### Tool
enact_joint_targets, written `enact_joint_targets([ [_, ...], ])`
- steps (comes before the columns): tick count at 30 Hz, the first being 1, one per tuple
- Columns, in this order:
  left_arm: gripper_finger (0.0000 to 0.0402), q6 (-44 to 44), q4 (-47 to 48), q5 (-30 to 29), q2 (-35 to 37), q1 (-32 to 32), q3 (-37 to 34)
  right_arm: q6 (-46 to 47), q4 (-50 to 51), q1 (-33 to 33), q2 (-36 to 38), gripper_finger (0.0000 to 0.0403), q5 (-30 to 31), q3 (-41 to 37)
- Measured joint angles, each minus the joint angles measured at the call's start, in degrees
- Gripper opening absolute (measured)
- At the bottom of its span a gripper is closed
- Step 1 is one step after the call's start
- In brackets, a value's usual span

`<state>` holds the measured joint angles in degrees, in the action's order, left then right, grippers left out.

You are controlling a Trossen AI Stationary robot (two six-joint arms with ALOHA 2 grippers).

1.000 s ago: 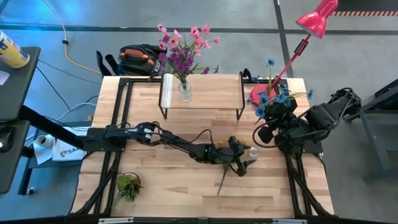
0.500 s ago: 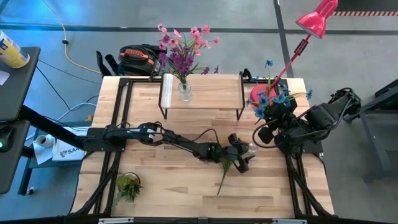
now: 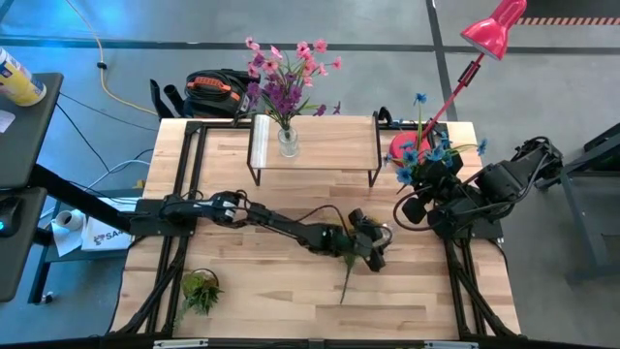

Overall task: Pick and place flowers into a vace then onto a shelf
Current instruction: Put the blue flowers into the transparent vase

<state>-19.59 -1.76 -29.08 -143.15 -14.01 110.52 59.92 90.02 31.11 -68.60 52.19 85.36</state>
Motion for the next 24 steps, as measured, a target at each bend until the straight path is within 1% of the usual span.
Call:
enact_joint_targets([
  [2,0.0294,-1.2,2.3,-1.2,0.0,-1.4,0.0,0.0,0.0,0.0,0.0,0.0008,0.0,0.0],
  [7,0.0309,-5.5,10.5,-5.2,0.8,-4.4,0.0,0.0,-0.1,0.0,0.0,0.0008,-0.2,0.0],
  [11,0.0299,-8.7,16.4,-8.7,1.9,-5.7,-0.2,0.7,-1.0,1.1,-0.5,0.0008,-3.7,0.1],
  [13,0.029,-10.5,18.6,-9.4,2.3,-6.1,-0.3,1.8,-1.5,2.6,-1.4,0.0008,-5.4,0.1],
  [17,0.0291,-15.4,22.2,-10.5,2.6,-6.5,-0.2,4.7,-2.8,6.4,-4.7,0.0008,-7.5,0.1],
  [19,0.0299,-17.5,23.9,-12.0,2.6,-7.1,-0.2,6.0,-4.2,8.4,-6.3,0.0008,-7.0,0.1],
  [21,0.0307,-18.6,25.7,-13.6,2.6,-7.7,-0.2,6.1,-7.0,10.0,-7.8,0.0008,-4.8,0.1],
  [24,0.0305,-18.5,26.4,-15.2,2.6,-8.3,-0.2,5.2,-11.2,11.1,-9.7,0.0008,-2.1,0.1],
])
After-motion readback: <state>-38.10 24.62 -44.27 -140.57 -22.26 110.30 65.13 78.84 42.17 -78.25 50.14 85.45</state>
